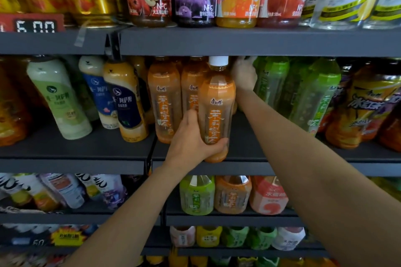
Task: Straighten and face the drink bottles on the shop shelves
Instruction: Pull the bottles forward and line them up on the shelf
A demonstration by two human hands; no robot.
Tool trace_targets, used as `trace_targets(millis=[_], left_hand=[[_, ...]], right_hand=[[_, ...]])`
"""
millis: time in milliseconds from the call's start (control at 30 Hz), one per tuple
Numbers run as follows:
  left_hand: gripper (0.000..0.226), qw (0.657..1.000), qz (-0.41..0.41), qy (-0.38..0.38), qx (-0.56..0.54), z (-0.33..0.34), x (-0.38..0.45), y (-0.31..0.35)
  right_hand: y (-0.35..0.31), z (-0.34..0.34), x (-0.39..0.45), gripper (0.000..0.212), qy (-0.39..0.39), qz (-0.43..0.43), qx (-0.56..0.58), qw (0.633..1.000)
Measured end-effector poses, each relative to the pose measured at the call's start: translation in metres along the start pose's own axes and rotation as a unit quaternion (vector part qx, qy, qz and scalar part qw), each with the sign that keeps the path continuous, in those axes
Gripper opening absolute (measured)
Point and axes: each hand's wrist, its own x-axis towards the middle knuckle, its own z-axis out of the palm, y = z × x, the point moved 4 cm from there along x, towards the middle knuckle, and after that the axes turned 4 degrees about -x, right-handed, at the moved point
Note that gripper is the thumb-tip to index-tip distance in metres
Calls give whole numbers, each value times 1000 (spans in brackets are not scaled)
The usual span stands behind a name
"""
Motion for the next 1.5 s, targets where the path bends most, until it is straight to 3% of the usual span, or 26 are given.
trace_targets(millis=[400, 533, 633, 933, 1067, 1167, 1233, 1300, 1400, 1500], left_hand=[[70, 1000, -5, 5, -25, 2, 0, -1], [71, 999, -10, 4, -33, 4, -2, -1], [70, 1000, -7, 5, -29, 3, -1, -1], [68, 999, -3, 29, -19, 4, -4, -2], [70, 998, -7, 55, 27, 7, -9, 7], [69, 993, -8, 69, 101, 18, -6, 19], [66, 990, -21, 71, 123, 26, -3, 28], [64, 989, -30, 73, 129, 33, -1, 35], [60, 990, -8, 60, 124, 34, -2, 37], [55, 990, 40, 30, 128, 24, -9, 25]], right_hand=[[6, -13, -27, 61, 17, 34, 54, 998], [33, 19, -41, 59, -81, 91, 179, 976], [55, 51, -62, 48, -161, 123, 198, 959], [62, 55, -61, 47, -177, 127, 221, 951], [74, 35, -69, 58, -185, 137, 327, 916], [79, 2, -90, 49, -206, 124, 465, 852], [79, -15, -100, 47, -237, 87, 490, 835], [73, -22, -102, 49, -241, 37, 428, 870], [57, -19, -101, 62, -195, -51, 244, 949], [54, -16, -101, 60, -131, -60, 194, 970]])
